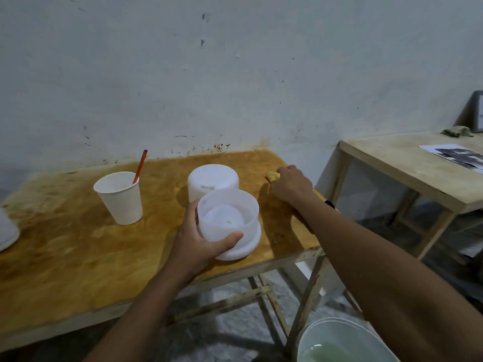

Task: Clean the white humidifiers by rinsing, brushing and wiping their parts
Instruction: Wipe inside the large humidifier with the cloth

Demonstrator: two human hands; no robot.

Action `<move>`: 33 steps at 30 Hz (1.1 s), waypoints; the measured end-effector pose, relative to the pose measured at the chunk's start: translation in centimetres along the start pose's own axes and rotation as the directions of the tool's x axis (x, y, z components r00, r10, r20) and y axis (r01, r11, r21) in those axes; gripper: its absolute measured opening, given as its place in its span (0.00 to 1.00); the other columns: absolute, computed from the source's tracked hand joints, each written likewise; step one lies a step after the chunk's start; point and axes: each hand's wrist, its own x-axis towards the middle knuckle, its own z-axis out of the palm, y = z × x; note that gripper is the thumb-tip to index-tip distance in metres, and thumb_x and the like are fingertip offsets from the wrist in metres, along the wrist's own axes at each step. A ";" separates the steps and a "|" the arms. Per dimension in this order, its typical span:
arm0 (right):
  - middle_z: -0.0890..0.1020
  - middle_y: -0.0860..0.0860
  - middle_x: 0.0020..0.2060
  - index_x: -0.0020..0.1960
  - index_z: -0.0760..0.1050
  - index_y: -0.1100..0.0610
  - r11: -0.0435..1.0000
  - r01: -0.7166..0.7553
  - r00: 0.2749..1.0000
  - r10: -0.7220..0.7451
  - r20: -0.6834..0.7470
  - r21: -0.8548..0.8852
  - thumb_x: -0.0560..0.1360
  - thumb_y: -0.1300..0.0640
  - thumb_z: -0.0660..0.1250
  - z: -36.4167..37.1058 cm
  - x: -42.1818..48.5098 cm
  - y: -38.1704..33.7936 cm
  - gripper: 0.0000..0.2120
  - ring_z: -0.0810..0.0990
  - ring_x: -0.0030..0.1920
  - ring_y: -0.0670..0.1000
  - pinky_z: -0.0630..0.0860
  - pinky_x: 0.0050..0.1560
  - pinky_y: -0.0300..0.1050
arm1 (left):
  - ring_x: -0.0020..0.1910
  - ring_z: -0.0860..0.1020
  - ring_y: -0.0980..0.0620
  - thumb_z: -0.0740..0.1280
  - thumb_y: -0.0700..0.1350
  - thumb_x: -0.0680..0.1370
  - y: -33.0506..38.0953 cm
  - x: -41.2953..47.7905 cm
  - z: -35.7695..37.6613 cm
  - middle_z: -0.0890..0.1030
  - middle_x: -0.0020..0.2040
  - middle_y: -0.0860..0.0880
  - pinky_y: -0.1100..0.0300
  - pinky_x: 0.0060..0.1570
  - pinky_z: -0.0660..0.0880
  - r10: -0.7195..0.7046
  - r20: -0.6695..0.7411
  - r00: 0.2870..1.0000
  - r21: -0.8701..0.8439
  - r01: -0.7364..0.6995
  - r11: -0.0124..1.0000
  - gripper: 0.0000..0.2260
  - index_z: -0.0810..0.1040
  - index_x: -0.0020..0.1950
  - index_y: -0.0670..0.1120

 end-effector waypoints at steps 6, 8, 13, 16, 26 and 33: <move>0.75 0.58 0.61 0.62 0.74 0.59 0.988 -0.034 0.991 0.052 0.119 -0.150 0.79 0.55 0.57 1.5 2.0 -0.6 0.15 0.75 0.59 0.62 0.75 0.57 0.56 | 0.58 0.72 0.67 0.78 0.66 0.56 -0.5 0.2 0.0 0.71 0.59 0.69 0.66 0.49 0.75 0.013 0.009 1.000 0.013 -0.013 1.000 0.43 0.62 0.67 0.66; 0.77 0.58 0.56 0.58 0.76 0.60 0.977 0.003 0.999 0.007 0.047 -0.212 0.80 0.61 0.58 1.6 2.0 -0.7 0.11 0.77 0.55 0.60 0.75 0.47 0.51 | 0.59 0.71 0.68 0.80 0.64 0.55 -0.6 0.2 0.1 0.70 0.59 0.70 0.67 0.50 0.73 0.010 0.017 1.000 0.030 -0.010 0.999 0.45 0.60 0.66 0.68; 0.80 0.57 0.50 0.52 0.77 0.61 0.988 0.068 0.997 -0.071 -0.021 -0.141 0.80 0.64 0.59 1.3 2.9 0.1 0.08 0.77 0.44 0.56 0.76 0.43 0.49 | 0.60 0.70 0.66 0.84 0.57 0.55 -0.8 0.3 0.3 0.69 0.60 0.67 0.66 0.51 0.72 0.009 0.038 0.999 0.048 -0.011 0.999 0.49 0.58 0.68 0.67; 0.80 0.58 0.57 0.61 0.78 0.61 0.977 0.019 0.998 -0.005 -0.068 0.213 0.80 0.62 0.60 0.1 2.8 0.1 0.13 0.80 0.50 0.57 0.80 0.51 0.51 | 0.59 0.69 0.69 0.84 0.55 0.57 -0.9 0.2 0.1 0.69 0.60 0.67 0.69 0.49 0.71 0.012 0.038 0.999 0.044 -0.014 0.999 0.48 0.58 0.68 0.66; 0.81 0.45 0.51 0.63 0.78 0.51 0.731 0.379 0.916 -0.206 -0.345 0.568 0.80 0.56 0.64 -6.9 -8.9 -2.3 0.13 0.82 0.46 0.48 0.78 0.36 0.35 | 0.64 0.69 0.57 0.83 0.59 0.57 0.0 -0.4 -0.2 0.67 0.66 0.58 0.53 0.60 0.74 0.041 0.006 0.999 0.099 -0.041 0.994 0.50 0.56 0.71 0.63; 0.83 0.52 0.53 0.63 0.79 0.57 0.674 0.733 0.674 -0.701 -0.235 0.091 0.80 0.60 0.64 -6.7 -14.0 -5.9 0.13 0.80 0.49 0.51 0.78 0.46 0.46 | 0.63 0.71 0.61 0.83 0.60 0.55 0.9 -1.5 -2.3 0.71 0.65 0.60 0.51 0.59 0.77 0.073 0.071 0.995 0.167 -0.084 0.982 0.51 0.60 0.72 0.63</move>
